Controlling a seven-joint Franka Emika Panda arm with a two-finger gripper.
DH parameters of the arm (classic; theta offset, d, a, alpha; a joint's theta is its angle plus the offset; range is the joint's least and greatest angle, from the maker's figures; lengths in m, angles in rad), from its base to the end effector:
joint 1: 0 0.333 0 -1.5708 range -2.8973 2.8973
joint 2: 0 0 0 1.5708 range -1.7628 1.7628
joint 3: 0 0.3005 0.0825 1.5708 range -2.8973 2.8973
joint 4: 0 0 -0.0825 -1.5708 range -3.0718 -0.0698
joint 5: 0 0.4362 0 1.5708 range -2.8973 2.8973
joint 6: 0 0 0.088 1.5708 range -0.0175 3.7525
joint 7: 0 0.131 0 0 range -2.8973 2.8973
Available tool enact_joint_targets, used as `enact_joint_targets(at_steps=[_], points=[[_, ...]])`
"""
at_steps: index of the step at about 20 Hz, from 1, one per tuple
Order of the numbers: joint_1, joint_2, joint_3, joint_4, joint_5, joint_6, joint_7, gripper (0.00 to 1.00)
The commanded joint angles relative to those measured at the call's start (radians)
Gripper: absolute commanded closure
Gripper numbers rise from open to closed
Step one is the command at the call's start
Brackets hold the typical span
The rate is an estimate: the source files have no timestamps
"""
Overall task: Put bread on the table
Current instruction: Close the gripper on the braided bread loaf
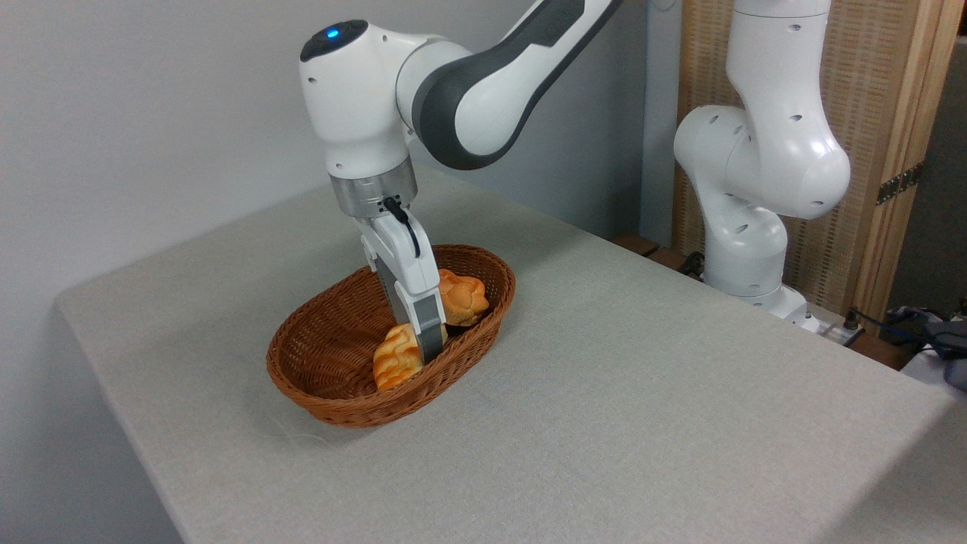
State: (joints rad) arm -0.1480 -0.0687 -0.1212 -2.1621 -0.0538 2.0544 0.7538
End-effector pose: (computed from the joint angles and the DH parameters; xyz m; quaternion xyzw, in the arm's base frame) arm 0.5423 -0.1539 0.3577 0.8781 -0.4777 -0.0145 0.0236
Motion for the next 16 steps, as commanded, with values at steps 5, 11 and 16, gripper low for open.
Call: enact_joint_targets(at_steps=[5,11,16], points=[[-0.019,0.007,0.003,-0.024,-0.031,0.049,-0.024,0.18],[-0.019,0.007,0.002,-0.024,-0.086,0.067,-0.022,0.46],[-0.019,0.007,0.003,-0.024,-0.095,0.067,-0.021,0.46]])
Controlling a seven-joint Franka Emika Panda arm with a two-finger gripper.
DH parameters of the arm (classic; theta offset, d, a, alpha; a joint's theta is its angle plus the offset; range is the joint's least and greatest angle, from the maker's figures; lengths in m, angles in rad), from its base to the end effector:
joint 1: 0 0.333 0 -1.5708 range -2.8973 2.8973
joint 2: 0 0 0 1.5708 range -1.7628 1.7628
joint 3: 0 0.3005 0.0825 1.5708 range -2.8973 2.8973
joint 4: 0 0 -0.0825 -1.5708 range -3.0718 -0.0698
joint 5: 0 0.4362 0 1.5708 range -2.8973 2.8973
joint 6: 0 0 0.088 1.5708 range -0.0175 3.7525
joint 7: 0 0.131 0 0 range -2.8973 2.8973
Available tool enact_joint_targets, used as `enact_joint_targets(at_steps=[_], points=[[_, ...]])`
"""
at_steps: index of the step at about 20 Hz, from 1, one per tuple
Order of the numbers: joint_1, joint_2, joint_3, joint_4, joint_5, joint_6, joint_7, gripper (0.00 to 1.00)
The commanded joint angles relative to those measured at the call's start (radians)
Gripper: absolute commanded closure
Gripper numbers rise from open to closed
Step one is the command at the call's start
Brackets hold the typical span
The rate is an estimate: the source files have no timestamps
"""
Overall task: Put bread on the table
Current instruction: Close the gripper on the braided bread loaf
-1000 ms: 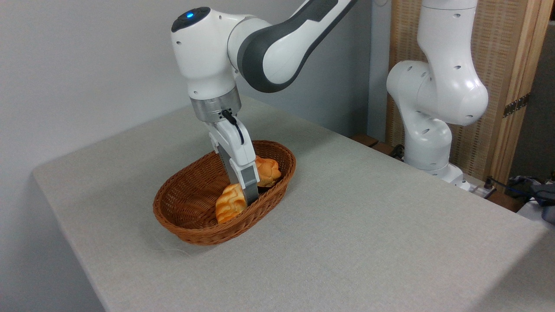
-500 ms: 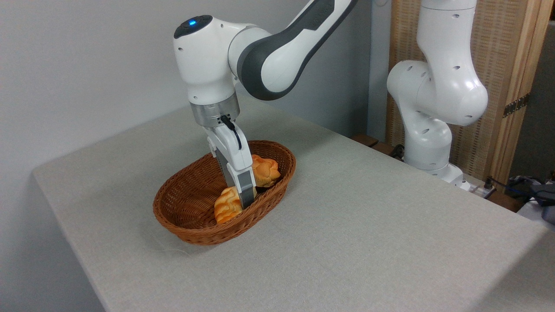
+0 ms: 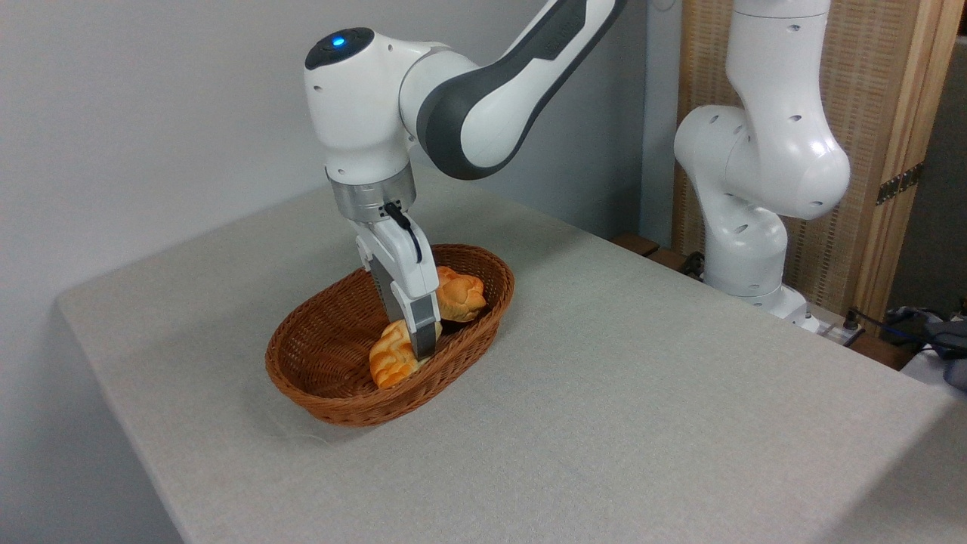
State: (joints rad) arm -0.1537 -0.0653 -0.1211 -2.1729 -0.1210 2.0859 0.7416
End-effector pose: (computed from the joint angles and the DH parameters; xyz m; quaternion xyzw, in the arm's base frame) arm 0.5416 -0.1616 0.3533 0.8870 -0.4591 0.0005 0.0496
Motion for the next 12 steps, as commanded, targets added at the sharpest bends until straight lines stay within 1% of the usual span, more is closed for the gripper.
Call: enact_joint_targets(at_steps=[1,10,12], points=[[-0.014,0.004,0.003,-0.013,-0.028,0.036,-0.008,0.46],[-0.014,0.004,0.003,-0.013,-0.028,0.037,-0.007,0.46],[-0.014,0.002,0.003,-0.013,-0.028,0.037,-0.007,0.48]])
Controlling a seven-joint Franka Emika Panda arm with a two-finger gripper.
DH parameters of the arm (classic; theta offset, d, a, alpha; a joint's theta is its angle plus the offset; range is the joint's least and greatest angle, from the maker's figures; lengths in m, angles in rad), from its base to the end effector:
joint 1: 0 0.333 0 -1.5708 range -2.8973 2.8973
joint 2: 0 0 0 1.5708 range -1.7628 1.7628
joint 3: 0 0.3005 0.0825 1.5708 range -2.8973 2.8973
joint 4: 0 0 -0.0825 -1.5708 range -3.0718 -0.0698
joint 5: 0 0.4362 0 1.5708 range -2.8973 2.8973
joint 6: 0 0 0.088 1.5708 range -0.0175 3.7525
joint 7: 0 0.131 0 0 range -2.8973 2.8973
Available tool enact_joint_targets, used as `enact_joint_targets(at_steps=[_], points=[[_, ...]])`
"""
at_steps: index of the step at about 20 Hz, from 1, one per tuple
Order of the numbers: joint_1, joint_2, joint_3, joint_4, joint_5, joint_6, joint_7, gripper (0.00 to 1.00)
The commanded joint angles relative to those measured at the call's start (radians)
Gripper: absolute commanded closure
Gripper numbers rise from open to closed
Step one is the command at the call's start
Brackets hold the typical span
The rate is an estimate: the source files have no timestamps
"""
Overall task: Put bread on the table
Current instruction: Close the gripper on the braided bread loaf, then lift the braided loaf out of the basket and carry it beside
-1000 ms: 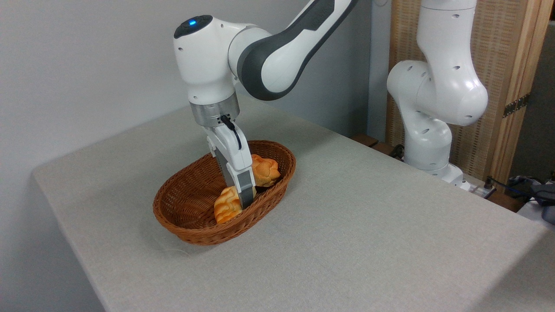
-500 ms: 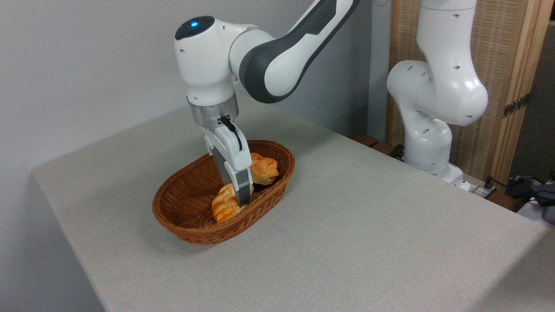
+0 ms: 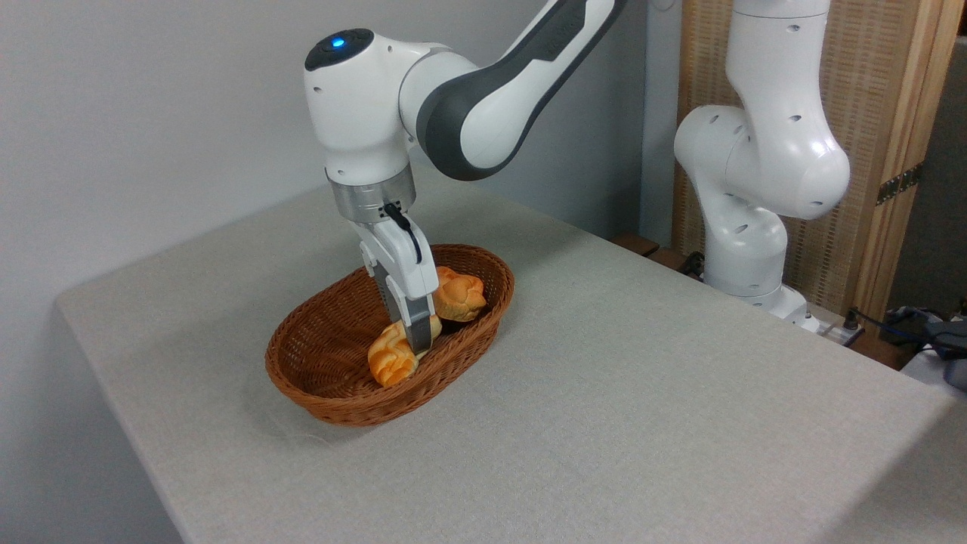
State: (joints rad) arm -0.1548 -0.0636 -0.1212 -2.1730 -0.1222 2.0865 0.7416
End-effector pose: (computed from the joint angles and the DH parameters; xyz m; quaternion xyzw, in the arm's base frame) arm 0.5415 -0.1623 0.3524 0.8869 -0.4593 0.0001 0.0503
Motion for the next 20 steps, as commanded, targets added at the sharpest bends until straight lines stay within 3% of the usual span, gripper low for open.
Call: enact_joint_targets(at_steps=[1,7,13,20], points=[[-0.012,0.001,0.003,-0.011,-0.027,0.035,-0.008,0.49],[-0.011,-0.012,0.005,0.015,-0.025,0.02,-0.01,0.5],[0.0,-0.019,0.023,0.114,-0.02,-0.081,-0.002,0.55],[-0.002,-0.028,0.087,0.186,-0.013,-0.158,0.012,0.54]])
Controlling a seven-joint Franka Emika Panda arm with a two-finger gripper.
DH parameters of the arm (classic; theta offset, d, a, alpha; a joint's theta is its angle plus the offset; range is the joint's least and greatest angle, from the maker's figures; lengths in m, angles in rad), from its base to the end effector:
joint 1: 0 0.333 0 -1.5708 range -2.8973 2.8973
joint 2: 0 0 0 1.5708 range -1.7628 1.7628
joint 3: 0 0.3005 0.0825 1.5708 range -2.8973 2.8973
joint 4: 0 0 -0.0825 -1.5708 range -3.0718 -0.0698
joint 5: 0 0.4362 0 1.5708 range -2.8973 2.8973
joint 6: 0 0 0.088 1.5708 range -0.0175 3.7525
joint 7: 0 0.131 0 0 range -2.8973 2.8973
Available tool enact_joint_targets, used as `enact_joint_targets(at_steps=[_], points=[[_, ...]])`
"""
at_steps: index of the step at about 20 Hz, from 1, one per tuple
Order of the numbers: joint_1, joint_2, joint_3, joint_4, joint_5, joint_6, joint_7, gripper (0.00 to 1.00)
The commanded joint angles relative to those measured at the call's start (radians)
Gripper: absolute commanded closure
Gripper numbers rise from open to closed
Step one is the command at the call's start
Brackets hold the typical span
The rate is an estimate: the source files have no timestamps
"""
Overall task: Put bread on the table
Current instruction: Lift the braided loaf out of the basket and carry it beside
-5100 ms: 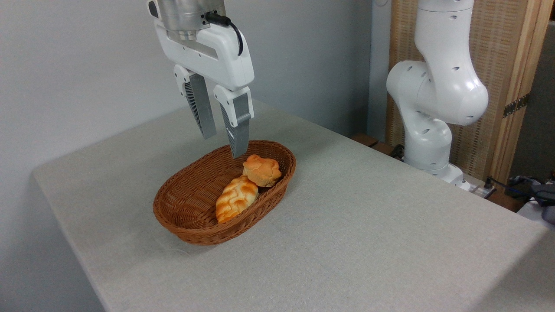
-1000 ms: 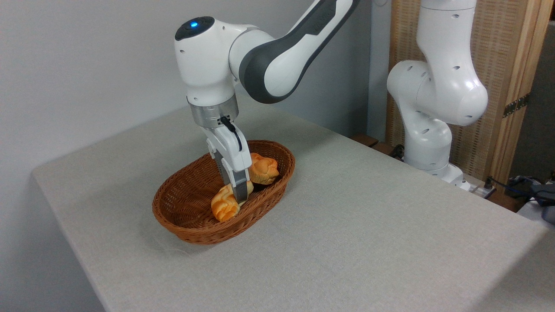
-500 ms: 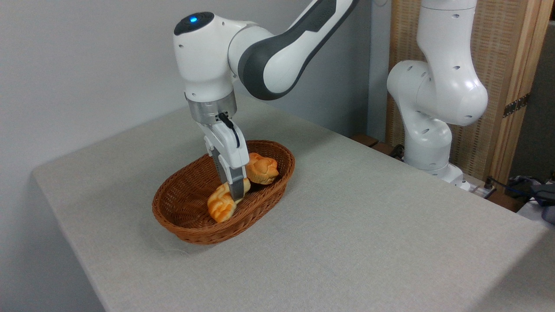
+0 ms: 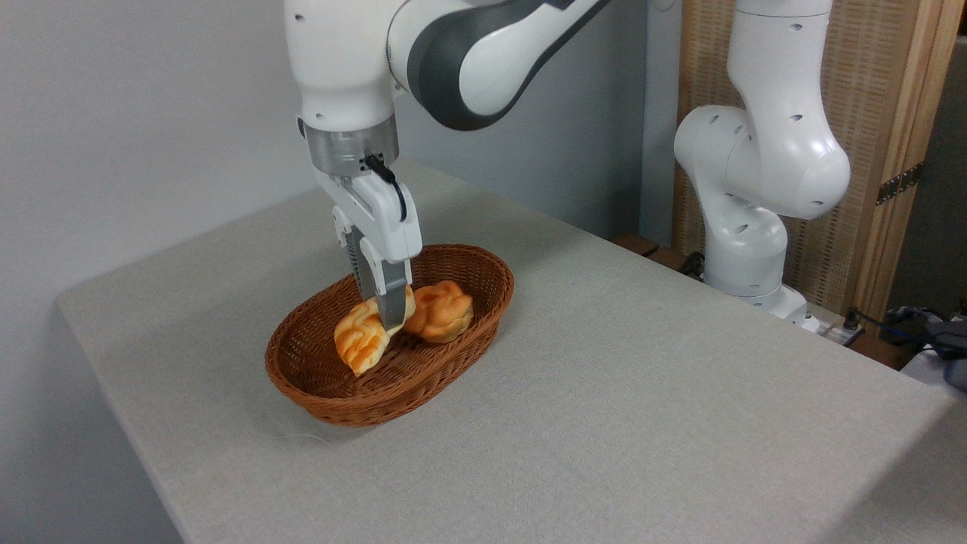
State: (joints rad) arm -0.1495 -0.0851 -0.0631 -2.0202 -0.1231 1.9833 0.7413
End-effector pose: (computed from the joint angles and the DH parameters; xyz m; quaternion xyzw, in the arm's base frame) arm 0.5726 -0.1347 0.4349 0.8973 -0.4374 0.0374 0.0461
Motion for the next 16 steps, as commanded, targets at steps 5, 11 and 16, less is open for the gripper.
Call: enact_joint_targets(at_steps=[5,11,16], points=[[-0.007,-0.024,0.139,0.058,0.1,-0.091,0.021,0.51],[-0.005,0.002,0.284,0.061,0.111,0.003,0.046,0.43],[-0.008,0.097,0.304,0.058,0.109,0.13,0.041,0.0]])
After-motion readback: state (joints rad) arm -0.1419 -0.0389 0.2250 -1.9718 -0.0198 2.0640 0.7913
